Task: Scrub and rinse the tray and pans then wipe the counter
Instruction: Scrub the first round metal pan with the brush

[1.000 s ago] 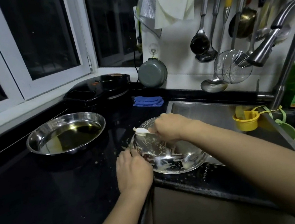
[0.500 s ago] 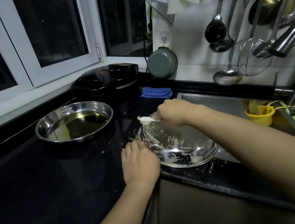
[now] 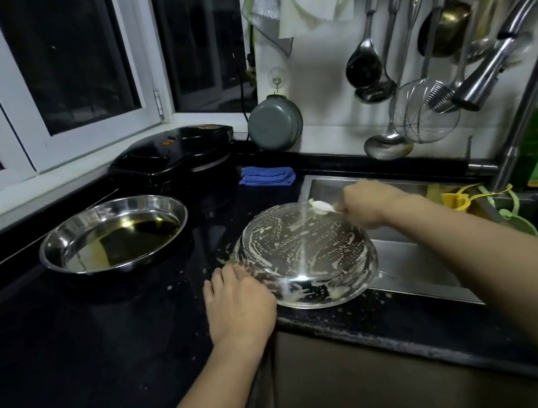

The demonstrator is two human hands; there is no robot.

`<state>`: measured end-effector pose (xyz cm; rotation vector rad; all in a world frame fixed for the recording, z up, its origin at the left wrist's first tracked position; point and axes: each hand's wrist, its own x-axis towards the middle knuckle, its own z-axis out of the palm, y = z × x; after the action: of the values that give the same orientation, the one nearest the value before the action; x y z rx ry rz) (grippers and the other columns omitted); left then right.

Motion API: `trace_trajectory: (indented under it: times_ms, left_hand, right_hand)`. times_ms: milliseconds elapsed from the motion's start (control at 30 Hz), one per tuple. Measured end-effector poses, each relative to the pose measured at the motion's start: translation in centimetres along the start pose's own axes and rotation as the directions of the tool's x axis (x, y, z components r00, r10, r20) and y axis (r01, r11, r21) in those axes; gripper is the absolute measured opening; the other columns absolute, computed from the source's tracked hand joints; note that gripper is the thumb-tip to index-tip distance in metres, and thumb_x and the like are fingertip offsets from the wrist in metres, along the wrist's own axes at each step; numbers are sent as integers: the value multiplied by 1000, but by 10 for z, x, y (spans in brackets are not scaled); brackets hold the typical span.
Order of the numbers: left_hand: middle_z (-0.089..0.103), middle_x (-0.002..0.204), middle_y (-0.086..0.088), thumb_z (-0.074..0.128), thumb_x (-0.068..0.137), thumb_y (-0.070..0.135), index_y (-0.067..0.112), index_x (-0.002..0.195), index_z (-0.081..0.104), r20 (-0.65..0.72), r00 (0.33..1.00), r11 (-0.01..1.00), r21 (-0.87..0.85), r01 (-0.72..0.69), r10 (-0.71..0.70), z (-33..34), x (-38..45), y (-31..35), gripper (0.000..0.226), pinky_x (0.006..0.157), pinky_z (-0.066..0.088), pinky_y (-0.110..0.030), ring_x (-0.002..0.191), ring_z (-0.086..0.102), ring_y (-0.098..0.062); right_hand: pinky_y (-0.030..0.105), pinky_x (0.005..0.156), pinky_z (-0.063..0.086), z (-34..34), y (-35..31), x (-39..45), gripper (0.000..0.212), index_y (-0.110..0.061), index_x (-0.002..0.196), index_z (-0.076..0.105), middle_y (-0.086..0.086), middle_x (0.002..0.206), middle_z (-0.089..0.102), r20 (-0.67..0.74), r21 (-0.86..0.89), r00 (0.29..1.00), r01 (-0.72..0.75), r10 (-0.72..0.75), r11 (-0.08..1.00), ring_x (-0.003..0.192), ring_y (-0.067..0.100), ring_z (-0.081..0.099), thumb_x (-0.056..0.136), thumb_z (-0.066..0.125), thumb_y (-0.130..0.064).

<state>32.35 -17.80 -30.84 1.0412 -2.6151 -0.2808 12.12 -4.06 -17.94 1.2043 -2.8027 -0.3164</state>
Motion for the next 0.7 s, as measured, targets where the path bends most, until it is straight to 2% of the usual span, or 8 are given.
trace_trajectory:
  times_ms: [100,167,300,367,467,533,600,700]
  left_hand:
    - [46,148,-8,35,99,21,5,148,44,-2,1000,1000,0,0,0,-2,0,1,52,123,23,-43,142,35,-25]
    - [44,150,-8,35,100,22,5,149,43,-4,1000,1000,-4,-3,3,-2,0,1,53,123,22,-43,143,34,-25]
    - [41,153,-7,34,101,22,6,152,41,4,1000,1000,-18,2,-2,-2,-2,1,54,124,21,-43,145,31,-25]
    - [42,153,-7,34,101,22,6,151,41,-4,1000,1000,-16,-2,2,-3,-2,1,54,124,21,-43,145,32,-24]
    - [43,151,-7,35,100,22,5,150,43,-17,1000,1000,-2,-2,2,-3,1,0,53,123,22,-43,144,33,-25]
    - [44,150,-8,35,100,23,5,150,42,-6,1000,1000,-4,7,-7,-2,2,0,53,123,23,-43,143,34,-25]
    - [43,152,-8,34,101,24,5,151,41,1,1000,1000,-9,2,-2,-2,-1,0,54,124,22,-43,144,33,-25]
    - [42,153,-7,34,101,27,6,151,41,0,1000,1000,-12,-4,4,-4,-2,0,55,124,21,-43,145,32,-25]
  right_hand:
    - [38,67,58,-1,-47,-13,30,-19,95,68,0,81,63,27,105,982,183,-187,978,69,18,63,101,44,-36]
    - [33,63,56,-4,-63,-8,25,-20,93,65,-2,79,61,6,78,968,249,-250,965,70,18,64,101,48,-36]
    - [34,69,45,-19,-31,12,19,-15,100,66,9,102,65,-24,-13,999,-28,28,1000,83,28,59,93,55,-28]
    - [34,69,49,-18,-36,6,20,-14,95,63,9,96,64,-5,-12,1000,20,-20,1000,78,26,58,94,53,-32]
    - [33,65,50,-13,-58,-10,32,-16,94,66,1,80,57,45,1,968,247,-247,969,72,22,61,100,47,-40]
    - [35,67,50,-18,-45,-6,28,-19,89,64,1,82,57,27,-37,977,214,-213,976,81,27,65,98,50,-41]
    - [36,73,49,-20,-22,-4,24,-16,96,66,5,92,61,27,-52,996,83,-81,995,90,31,64,97,53,-37]
    - [35,67,49,-8,-20,-16,35,-15,98,67,2,79,56,43,-32,991,128,-127,991,76,26,61,99,47,-44]
